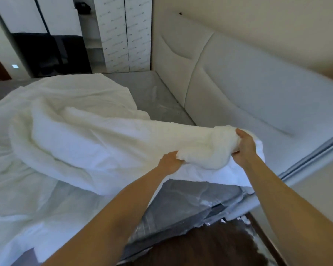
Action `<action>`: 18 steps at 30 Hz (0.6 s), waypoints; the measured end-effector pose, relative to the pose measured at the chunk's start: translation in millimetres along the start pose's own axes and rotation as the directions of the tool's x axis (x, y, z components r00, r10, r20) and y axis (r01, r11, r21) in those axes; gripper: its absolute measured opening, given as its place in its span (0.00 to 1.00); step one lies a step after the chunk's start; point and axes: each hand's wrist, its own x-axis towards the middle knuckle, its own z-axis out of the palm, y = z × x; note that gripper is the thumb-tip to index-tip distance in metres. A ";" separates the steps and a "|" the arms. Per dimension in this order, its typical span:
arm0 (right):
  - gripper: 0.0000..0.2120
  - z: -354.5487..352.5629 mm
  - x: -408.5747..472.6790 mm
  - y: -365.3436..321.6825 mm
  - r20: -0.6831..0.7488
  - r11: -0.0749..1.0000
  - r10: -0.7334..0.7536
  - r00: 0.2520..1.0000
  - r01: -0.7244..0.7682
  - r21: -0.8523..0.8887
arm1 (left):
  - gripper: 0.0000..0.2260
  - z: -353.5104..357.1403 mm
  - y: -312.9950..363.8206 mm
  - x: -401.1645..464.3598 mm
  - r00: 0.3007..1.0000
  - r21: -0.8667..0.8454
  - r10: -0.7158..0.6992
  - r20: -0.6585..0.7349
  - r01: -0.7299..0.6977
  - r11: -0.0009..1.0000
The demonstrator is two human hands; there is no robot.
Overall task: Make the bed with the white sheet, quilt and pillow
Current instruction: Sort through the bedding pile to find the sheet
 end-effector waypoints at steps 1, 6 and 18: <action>0.08 2.7 18.9 7.2 0.007 0.999 0.022 1.000 -0.022 -0.039 | 0.22 4.0 -5.3 3.4 0.999 0.006 -0.032 0.008 0.031 0.999; 0.28 66.5 60.6 35.9 0.184 0.983 0.050 0.982 -0.016 -0.182 | 0.21 -9.0 -49.3 16.2 0.994 -0.023 -0.106 0.012 0.106 0.994; 0.18 404.7 -29.8 92.9 0.709 0.806 0.033 0.704 0.401 -0.435 | 0.12 -219.1 -161.7 4.6 0.867 -0.628 -0.361 -0.345 0.072 0.774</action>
